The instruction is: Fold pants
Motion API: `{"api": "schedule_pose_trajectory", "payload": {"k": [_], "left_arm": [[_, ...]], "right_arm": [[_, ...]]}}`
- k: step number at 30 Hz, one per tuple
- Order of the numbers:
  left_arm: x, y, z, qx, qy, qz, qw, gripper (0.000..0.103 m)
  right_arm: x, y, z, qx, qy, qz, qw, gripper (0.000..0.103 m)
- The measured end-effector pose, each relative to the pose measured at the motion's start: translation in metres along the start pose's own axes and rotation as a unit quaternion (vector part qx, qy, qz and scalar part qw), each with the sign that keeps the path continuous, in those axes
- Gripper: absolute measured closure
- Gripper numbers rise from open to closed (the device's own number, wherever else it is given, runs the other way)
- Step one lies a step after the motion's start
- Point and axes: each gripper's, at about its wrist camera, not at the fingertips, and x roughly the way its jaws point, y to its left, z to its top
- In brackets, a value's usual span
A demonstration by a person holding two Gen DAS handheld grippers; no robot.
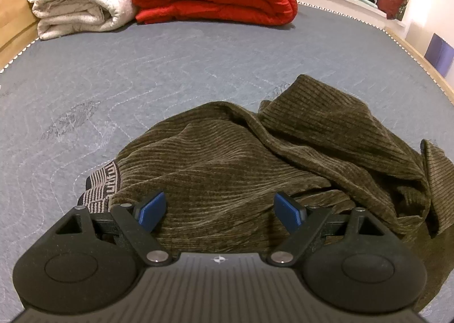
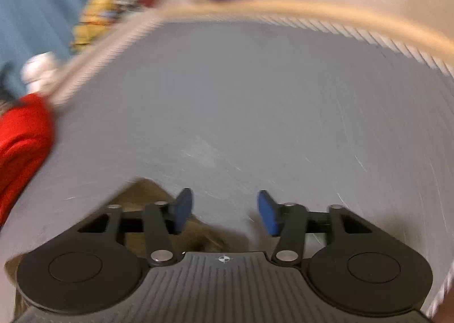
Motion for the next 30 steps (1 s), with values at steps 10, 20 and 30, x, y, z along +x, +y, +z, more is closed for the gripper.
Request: {"api": "schedule_pose_trajectory", "payload": {"k": [10, 20, 30], "left_arm": [[0.007, -0.005, 0.002, 0.005, 0.004, 0.002, 1.0000, 0.015], [0.010, -0.006, 0.004, 0.001, 0.007, -0.004, 1.0000, 0.015], [0.009, -0.006, 0.004, -0.001, 0.010, -0.013, 0.9999, 0.015]], "right_arm": [[0.013, 0.145, -0.127, -0.516, 0.021, 0.141, 0.844, 0.015], [0.045, 0.166, -0.120, -0.495, 0.039, 0.096, 0.862, 0.083], [-0.019, -0.001, 0.063, -0.012, -0.227, 0.003, 0.974, 0.084]]}}
